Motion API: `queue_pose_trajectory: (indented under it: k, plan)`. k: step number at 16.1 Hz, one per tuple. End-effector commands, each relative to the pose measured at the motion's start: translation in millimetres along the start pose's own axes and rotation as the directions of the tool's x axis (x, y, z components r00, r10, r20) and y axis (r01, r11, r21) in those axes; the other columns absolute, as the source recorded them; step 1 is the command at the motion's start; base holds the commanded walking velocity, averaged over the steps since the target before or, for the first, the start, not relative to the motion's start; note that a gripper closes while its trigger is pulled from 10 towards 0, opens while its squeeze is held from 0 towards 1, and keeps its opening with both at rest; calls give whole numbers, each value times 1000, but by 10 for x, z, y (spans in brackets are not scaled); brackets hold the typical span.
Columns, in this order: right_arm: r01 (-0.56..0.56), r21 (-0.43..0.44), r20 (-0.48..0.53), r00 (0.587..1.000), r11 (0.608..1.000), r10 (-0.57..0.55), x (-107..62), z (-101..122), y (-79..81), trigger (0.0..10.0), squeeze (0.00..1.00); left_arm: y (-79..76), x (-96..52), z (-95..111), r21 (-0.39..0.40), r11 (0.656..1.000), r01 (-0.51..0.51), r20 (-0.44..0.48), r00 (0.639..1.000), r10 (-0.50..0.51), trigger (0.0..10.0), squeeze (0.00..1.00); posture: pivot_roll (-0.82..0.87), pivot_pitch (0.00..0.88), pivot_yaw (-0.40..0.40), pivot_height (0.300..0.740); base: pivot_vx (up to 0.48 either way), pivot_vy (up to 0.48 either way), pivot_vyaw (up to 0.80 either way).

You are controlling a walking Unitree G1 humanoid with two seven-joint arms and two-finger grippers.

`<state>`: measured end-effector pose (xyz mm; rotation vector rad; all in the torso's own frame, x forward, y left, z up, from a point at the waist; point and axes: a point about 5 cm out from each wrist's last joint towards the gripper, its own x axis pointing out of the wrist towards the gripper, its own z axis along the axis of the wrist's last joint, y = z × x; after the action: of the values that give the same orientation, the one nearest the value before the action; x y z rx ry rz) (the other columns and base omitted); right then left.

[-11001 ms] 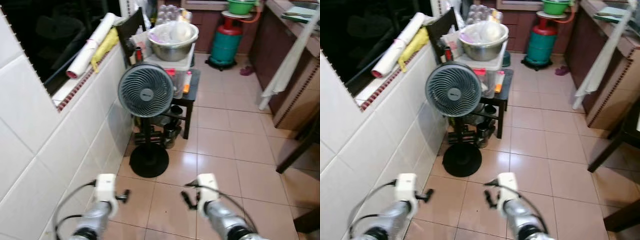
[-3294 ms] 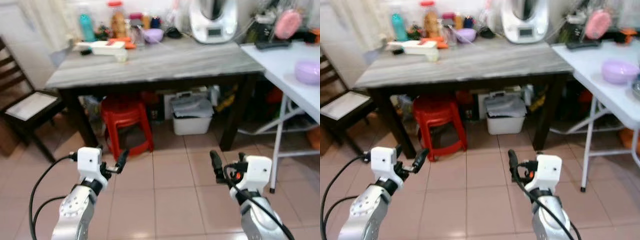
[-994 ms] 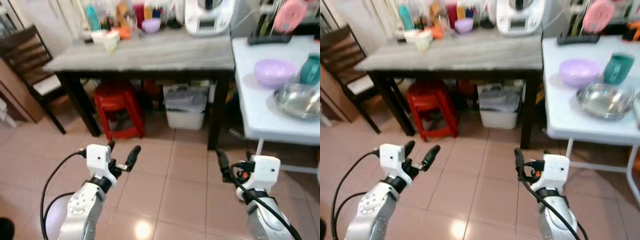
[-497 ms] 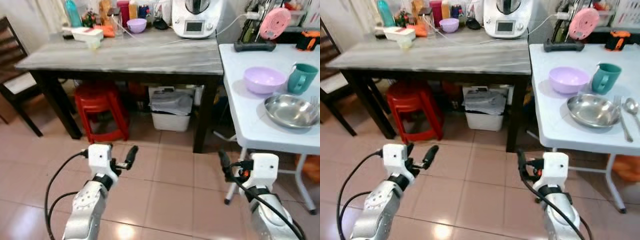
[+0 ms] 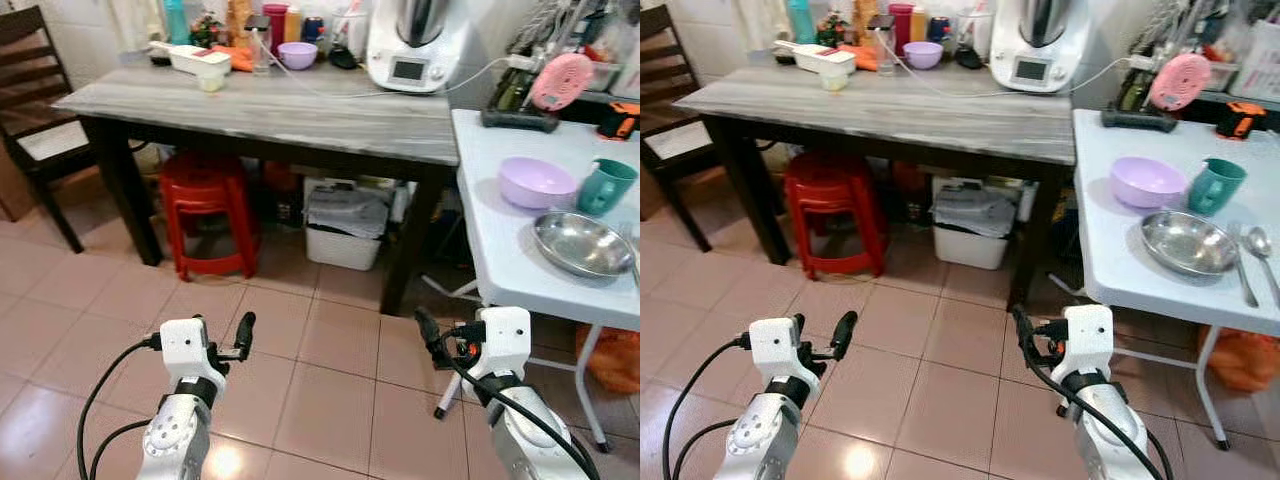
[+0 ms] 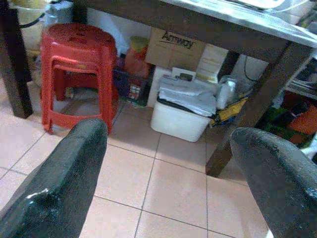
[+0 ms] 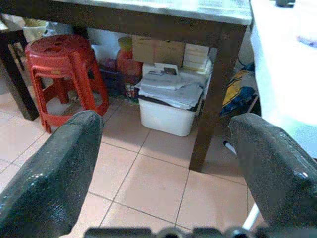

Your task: Setting the table

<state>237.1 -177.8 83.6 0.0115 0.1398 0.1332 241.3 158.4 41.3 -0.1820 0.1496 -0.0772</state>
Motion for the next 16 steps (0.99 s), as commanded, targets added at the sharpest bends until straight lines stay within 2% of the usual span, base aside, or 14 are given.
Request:
queue_pose_trajectory:
  k: [1, 3, 7, 11, 16]
  plan:
    - [1, -23, 42, 999, 1000, 0, 16, 94, 15, 10000, 0, -26, -10, 41, 27, 999, 25, 23, 999, -26, 10000, 0, -48, 0, -38, 740, 0, 0, 0]
    - [27, -18, 61, 998, 999, -26, 5, 107, 30, 10000, 0, -19, 15, 100, 31, 999, 45, 46, 998, -47, 10000, 0, -57, 0, -15, 740, 0, 0, -259]
    - [46, -25, 100, 994, 999, -43, 44, 156, -8, 10000, 0, -66, 163, 293, 46, 997, 60, 119, 991, -65, 10000, 0, -50, 0, 4, 740, 0, 0, -800]
    - [82, 6, 112, 990, 997, -82, -23, 155, -37, 10000, 0, -100, 159, 295, 65, 992, 110, 110, 987, -117, 10000, 0, -78, 0, 31, 740, 0, 0, -778]
    - [77, 13, 112, 991, 997, -78, -29, 147, -5, 10000, 0, -133, 204, 305, 59, 991, 119, 110, 986, -125, 10000, 0, -90, 0, 46, 740, 48, -235, 0]
